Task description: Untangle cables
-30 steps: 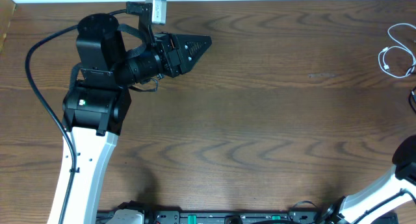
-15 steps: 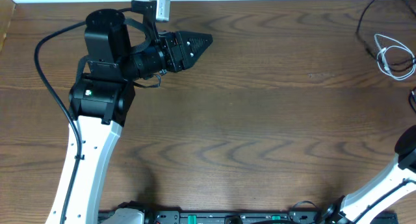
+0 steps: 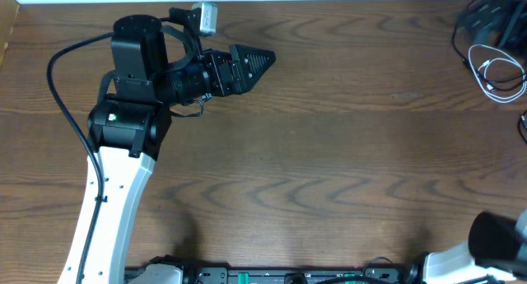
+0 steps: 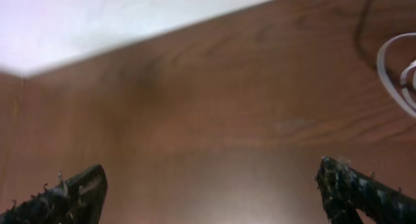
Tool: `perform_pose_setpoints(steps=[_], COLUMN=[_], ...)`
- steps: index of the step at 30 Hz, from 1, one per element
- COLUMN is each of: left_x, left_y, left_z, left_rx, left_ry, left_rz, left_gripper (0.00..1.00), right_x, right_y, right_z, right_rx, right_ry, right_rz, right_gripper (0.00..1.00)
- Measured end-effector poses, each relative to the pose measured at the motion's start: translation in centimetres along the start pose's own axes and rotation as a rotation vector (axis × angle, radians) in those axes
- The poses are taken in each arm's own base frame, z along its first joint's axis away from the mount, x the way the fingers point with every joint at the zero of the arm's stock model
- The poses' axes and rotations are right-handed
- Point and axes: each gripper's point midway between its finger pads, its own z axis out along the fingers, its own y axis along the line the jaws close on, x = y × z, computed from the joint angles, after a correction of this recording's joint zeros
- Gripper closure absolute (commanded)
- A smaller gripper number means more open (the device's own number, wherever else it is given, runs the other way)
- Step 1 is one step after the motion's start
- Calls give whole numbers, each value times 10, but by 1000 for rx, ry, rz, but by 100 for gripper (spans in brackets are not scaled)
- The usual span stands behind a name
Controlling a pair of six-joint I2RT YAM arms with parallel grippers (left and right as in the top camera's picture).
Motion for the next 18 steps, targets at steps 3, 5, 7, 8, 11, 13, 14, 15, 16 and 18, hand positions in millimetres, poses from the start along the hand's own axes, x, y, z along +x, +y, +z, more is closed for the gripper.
perform_pose_setpoints(steps=[3, 5, 7, 8, 11, 13, 14, 15, 16, 18], left_x=[0, 0, 0, 0, 0, 0, 0, 0, 0, 0], left_y=[0, 0, 0, 0, 0, 0, 0, 0, 0, 0], left_z=[0, 0, 0, 0, 0, 0, 0, 0, 0, 0], left_rx=[0, 0, 0, 0, 0, 0, 0, 0, 0, 0], left_ry=[1, 0, 0, 1, 1, 1, 1, 1, 1, 1], left_rz=[1, 2, 2, 1, 1, 1, 1, 1, 1, 1], left_gripper=[2, 2, 2, 2, 2, 2, 2, 2, 2, 2], right_x=[30, 41, 63, 70, 83, 84, 85, 85, 85, 85], right_y=[35, 47, 53, 56, 63, 64, 64, 65, 65, 65], right_z=[-16, -27, -44, -50, -73, -80, -83, -86, -88, -88], right_rx=[28, 40, 70, 72, 77, 81, 81, 81, 84, 86], right_ry=[51, 54, 88, 95, 71, 52, 45, 38, 33, 33], right_rz=[-113, -159, -187, -194, -215, -221, -224, -226, -227, -228], right_gripper=[1, 1, 1, 1, 1, 1, 1, 1, 1, 1])
